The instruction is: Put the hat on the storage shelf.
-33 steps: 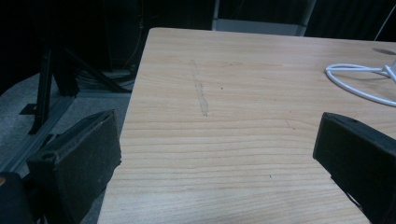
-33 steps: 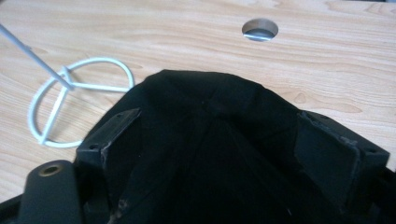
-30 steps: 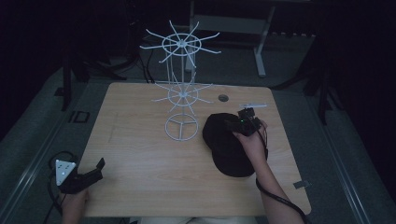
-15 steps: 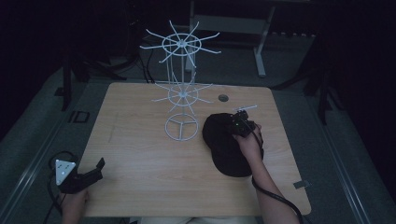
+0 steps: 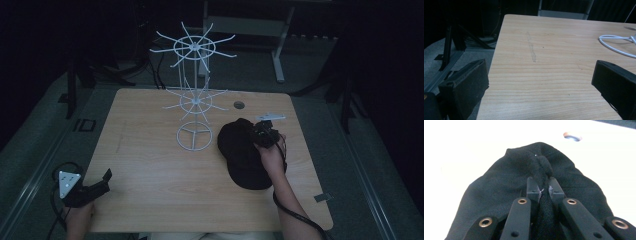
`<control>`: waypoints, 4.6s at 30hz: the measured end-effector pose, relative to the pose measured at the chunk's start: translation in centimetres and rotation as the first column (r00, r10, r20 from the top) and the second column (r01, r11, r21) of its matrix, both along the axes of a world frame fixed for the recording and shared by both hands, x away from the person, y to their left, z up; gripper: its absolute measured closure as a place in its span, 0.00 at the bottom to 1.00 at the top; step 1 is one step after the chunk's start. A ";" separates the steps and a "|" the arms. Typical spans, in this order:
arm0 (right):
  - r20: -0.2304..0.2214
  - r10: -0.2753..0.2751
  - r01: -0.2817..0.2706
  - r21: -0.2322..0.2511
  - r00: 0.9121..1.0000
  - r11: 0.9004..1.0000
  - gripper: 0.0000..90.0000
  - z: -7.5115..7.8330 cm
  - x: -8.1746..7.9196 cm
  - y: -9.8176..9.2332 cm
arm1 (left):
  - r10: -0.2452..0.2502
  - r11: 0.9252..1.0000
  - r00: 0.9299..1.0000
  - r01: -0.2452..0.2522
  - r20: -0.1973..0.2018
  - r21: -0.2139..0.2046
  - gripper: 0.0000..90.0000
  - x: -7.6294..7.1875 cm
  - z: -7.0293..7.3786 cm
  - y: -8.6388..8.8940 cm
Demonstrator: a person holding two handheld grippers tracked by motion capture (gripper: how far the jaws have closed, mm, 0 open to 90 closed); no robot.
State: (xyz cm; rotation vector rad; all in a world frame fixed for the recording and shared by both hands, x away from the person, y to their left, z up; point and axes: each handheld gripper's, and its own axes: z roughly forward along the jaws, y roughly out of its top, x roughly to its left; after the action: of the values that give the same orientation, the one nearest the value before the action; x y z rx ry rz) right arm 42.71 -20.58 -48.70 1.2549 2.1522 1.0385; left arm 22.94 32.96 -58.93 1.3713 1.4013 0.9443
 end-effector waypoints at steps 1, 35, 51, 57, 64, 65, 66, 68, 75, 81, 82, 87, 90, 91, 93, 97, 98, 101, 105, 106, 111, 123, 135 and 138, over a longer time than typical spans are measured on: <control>0.010 0.004 -0.004 0.008 1.000 1.000 0.92 0.3 -0.2 -0.1 | 0.001 1.000 1.000 -0.001 0.001 0.001 0.02 0.0 0.0 0.0; 0.380 -0.012 -0.055 0.165 0.925 0.985 0.92 14.1 -10.8 -7.3 | 0.009 1.000 1.000 -0.009 -0.001 0.010 0.02 0.0 0.0 -0.1; 0.581 0.039 -0.188 0.199 0.813 0.962 0.92 22.5 -15.6 -5.0 | 0.010 1.000 1.000 -0.010 -0.001 0.011 0.02 0.0 0.0 -0.1; 0.622 0.070 -0.239 0.193 0.780 0.952 0.92 24.8 -16.1 -3.1 | 0.009 1.000 1.000 -0.009 -0.001 0.011 0.02 0.0 0.0 -0.1; 0.644 0.123 -0.297 0.169 0.755 0.940 0.92 26.6 -16.0 0.1 | 0.006 1.000 1.000 -0.006 0.000 0.006 0.02 0.0 0.0 -0.1; 0.644 0.131 -0.306 0.168 0.754 0.937 0.92 26.7 -15.9 0.5 | 0.007 1.000 1.000 -0.007 -0.001 -0.001 0.02 0.0 0.0 0.0; 0.644 0.138 -0.314 0.167 0.752 0.935 0.92 26.9 -15.8 0.9 | 0.007 1.000 1.000 -0.007 0.000 -0.004 0.02 0.0 0.0 0.0; 0.648 0.150 -0.326 0.159 0.747 0.932 0.92 27.2 -15.5 1.7 | 0.008 1.000 1.000 -0.008 0.001 -0.005 0.02 0.0 0.0 0.1; 0.601 0.213 -0.354 0.125 0.770 0.927 0.92 26.1 -13.9 4.1 | 0.003 1.000 1.000 -0.003 0.002 0.003 0.02 0.0 0.0 0.0; 0.561 0.254 -0.372 0.105 0.788 0.922 0.92 23.6 -13.3 4.8 | 0.001 1.000 1.000 -0.001 0.002 0.000 0.02 0.0 0.0 0.0; 0.552 0.259 -0.372 0.103 0.793 0.922 0.92 23.1 -13.1 4.9 | 0.001 1.000 1.000 -0.001 0.002 0.000 0.02 0.0 0.0 0.0; 0.524 0.285 -0.392 0.104 0.803 0.914 0.92 21.7 -12.6 5.2 | 0.004 1.000 1.000 -0.004 0.002 0.002 0.02 0.0 0.0 -0.1; 0.512 0.299 -0.399 0.095 0.805 0.912 0.92 20.8 -12.4 5.4 | 0.003 1.000 1.000 -0.003 0.003 0.002 0.02 0.0 0.0 -0.1; 0.503 0.303 -0.402 0.098 0.809 0.910 0.92 20.5 -12.2 5.4 | 0.003 1.000 1.000 -0.003 0.002 0.002 0.02 0.0 0.0 -0.1; 0.494 0.306 -0.404 0.102 0.814 0.909 0.91 20.0 -12.0 5.4 | 0.002 1.000 1.000 -0.002 0.003 0.003 0.02 0.0 0.0 -0.1; 0.478 0.307 -0.405 0.114 0.823 0.907 0.91 19.0 -11.6 5.3 | 0.003 1.000 1.000 -0.003 0.002 0.003 0.02 0.0 0.0 -0.1; 0.475 0.309 -0.407 0.116 0.824 0.906 0.91 18.8 -11.5 5.3 | 0.002 1.000 1.000 -0.002 0.002 0.003 0.02 0.0 0.0 -0.1; 0.467 0.314 -0.408 0.112 0.826 0.906 0.90 18.2 -11.5 5.3 | 0.003 1.000 1.000 -0.003 0.003 0.003 0.02 0.0 0.0 -0.1; 0.463 0.319 -0.406 0.098 0.827 0.909 0.87 17.5 -11.5 5.3 | 0.001 1.000 1.000 -0.001 0.002 0.004 0.02 0.0 0.0 -0.1; 0.464 0.318 -0.403 0.096 0.827 0.910 0.86 17.4 -11.5 5.3 | 0.002 1.000 1.000 -0.002 0.002 0.003 0.02 0.0 0.0 -0.1; 0.465 0.323 -0.415 0.107 0.824 0.904 0.73 17.3 -11.7 4.8 | 0.000 1.000 1.000 0.000 0.002 0.005 0.02 0.0 0.0 -0.1; 0.493 0.286 -0.395 0.131 0.822 0.909 0.42 16.6 -13.0 2.1 | 0.002 1.000 1.000 -0.002 0.001 0.006 0.02 0.0 0.0 -0.1; 0.467 0.193 -0.291 0.148 0.863 0.945 0.21 13.6 -12.3 -2.0 | 0.002 1.000 1.000 -0.002 0.000 0.005 0.02 0.0 0.0 -0.1; 0.443 0.194 -0.284 0.145 0.875 0.948 0.17 12.5 -11.9 -2.6 | 0.004 1.000 1.000 -0.004 0.000 0.003 0.02 0.0 0.0 0.0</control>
State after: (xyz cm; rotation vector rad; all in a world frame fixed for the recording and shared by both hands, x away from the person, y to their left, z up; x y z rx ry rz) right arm 30.78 -23.18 -36.16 0.7524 1.9220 1.5160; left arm 22.91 32.93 -58.92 1.3713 1.4038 0.9491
